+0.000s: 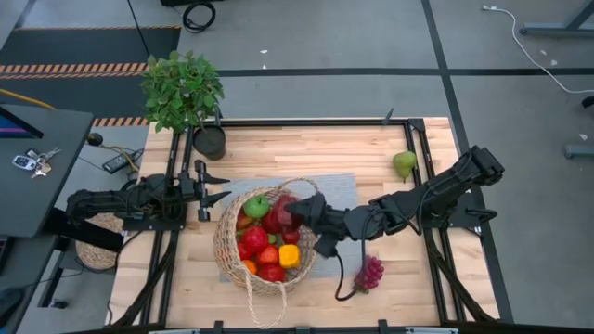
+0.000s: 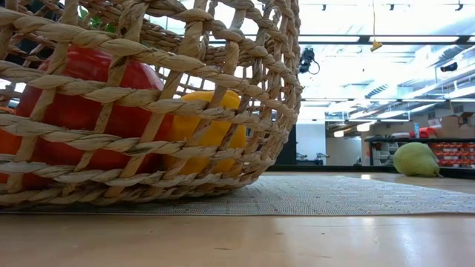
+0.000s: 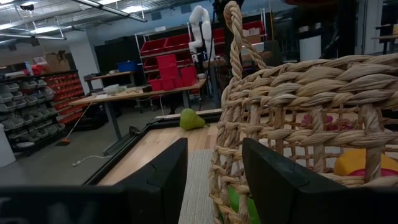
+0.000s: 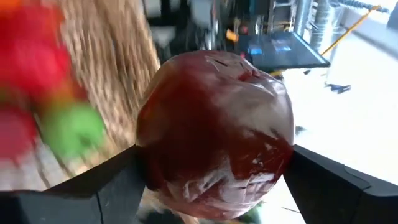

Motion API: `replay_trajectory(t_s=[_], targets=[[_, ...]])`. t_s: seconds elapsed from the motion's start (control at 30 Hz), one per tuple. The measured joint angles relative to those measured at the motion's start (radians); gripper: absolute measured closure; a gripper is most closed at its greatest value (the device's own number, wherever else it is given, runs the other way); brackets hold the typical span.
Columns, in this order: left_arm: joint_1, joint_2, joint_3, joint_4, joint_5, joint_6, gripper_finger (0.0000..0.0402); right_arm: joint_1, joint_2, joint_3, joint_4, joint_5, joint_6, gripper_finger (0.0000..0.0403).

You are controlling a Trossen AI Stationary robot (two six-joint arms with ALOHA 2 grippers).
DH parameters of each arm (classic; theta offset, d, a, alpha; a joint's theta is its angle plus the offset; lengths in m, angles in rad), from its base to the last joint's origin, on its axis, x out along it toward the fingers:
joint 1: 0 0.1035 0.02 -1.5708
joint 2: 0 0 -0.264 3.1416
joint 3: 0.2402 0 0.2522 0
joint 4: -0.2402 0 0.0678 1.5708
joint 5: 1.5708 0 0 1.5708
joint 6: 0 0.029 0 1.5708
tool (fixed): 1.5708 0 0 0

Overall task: Build produce basket
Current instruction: Put the red apple into the brown basket

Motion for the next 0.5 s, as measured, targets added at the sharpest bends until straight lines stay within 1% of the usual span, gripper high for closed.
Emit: replay_trajectory(t_s=[0.23, 0.3, 0.37, 0.43, 0.5], targets=[[0.0, 0.0, 0.0, 0.0, 0.0, 0.0, 0.0241, -0.076, 0.004, 0.0, -0.031, -0.3, 0.544, 0.0057], [0.0, 0.0, 0.0, 0.0, 0.0, 0.0, 0.0241, -0.096, 0.02, 0.0, -0.013, -0.311, 0.623, 0.0057], [0.0, 0.0, 0.0, 0.0, 0.0, 0.0, 0.0241, -0.107, 0.059, 0.0, 0.043, -0.274, 0.671, 0.0057], [0.0, 0.0, 0.0, 0.001, 0.0, 0.0, 0.0241, -0.11, 0.104, 0.0, 0.085, -0.237, 0.685, 0.0057], [0.0, 0.0, 0.0, 0.0, 0.0, 0.0, 0.0241, -0.106, 0.154, 0.017, 0.09, -0.228, 0.691, 0.0057]])
